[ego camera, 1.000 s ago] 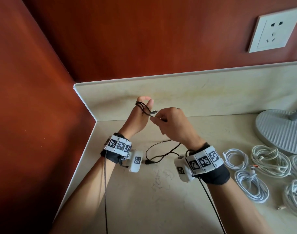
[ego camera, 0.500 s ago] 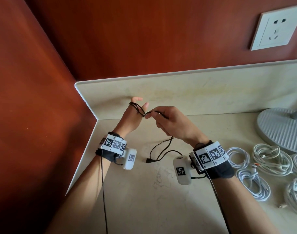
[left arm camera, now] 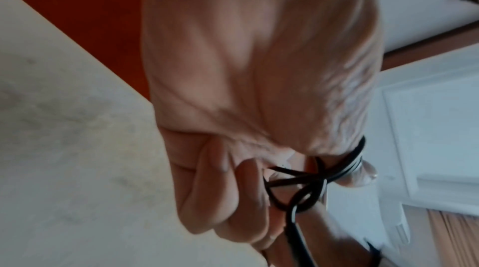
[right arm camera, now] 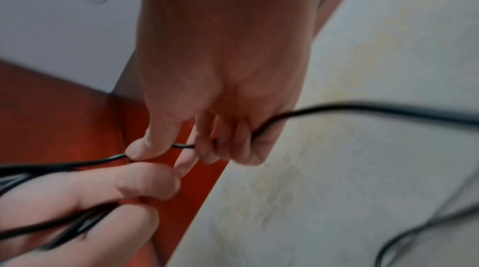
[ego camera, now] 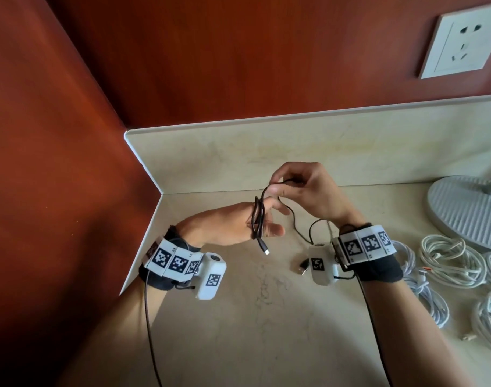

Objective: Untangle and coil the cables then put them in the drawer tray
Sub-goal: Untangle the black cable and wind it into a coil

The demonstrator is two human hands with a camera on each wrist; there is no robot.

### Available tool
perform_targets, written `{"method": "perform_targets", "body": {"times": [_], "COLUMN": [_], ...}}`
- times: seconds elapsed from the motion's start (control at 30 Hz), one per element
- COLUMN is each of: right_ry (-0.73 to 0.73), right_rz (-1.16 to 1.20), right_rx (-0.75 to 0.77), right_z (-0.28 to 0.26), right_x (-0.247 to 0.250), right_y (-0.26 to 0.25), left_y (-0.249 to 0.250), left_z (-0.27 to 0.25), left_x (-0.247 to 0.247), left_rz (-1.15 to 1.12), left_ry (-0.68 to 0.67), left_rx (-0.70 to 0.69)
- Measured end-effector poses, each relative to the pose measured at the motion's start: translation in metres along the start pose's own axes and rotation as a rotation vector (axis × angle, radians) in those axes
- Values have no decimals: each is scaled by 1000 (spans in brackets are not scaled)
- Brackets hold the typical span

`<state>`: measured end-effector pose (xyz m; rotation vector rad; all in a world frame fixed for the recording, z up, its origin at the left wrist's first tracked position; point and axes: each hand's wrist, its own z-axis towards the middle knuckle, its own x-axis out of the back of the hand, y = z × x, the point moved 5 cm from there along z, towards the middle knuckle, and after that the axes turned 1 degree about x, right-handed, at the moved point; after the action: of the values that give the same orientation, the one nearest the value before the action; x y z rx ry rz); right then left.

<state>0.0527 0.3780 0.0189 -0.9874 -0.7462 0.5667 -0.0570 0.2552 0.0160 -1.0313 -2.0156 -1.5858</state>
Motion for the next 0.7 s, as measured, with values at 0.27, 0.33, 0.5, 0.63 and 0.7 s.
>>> {"method": "perform_targets", "body": {"times": [0.27, 0.33, 0.5, 0.63, 0.7], "right_ry": [-39, 23, 191, 195, 204], "right_rz": [404, 336, 255, 223, 173], "right_rx": [-47, -89, -114, -93, -87], "right_z": [-1, -1, 6, 7, 8], "right_x": [-6, -8, -15, -17, -19], "right_y": [11, 19, 22, 18, 17], "left_y": [45, 43, 46, 44, 38], "left_z": [-17, -16, -4, 6, 18], "left_x": [10, 20, 35, 49, 55], "left_rz": [106, 257, 530, 540, 420], "left_ry": [67, 140, 313, 461, 487], "left_rx": [-87, -65, 43, 16, -36]}}
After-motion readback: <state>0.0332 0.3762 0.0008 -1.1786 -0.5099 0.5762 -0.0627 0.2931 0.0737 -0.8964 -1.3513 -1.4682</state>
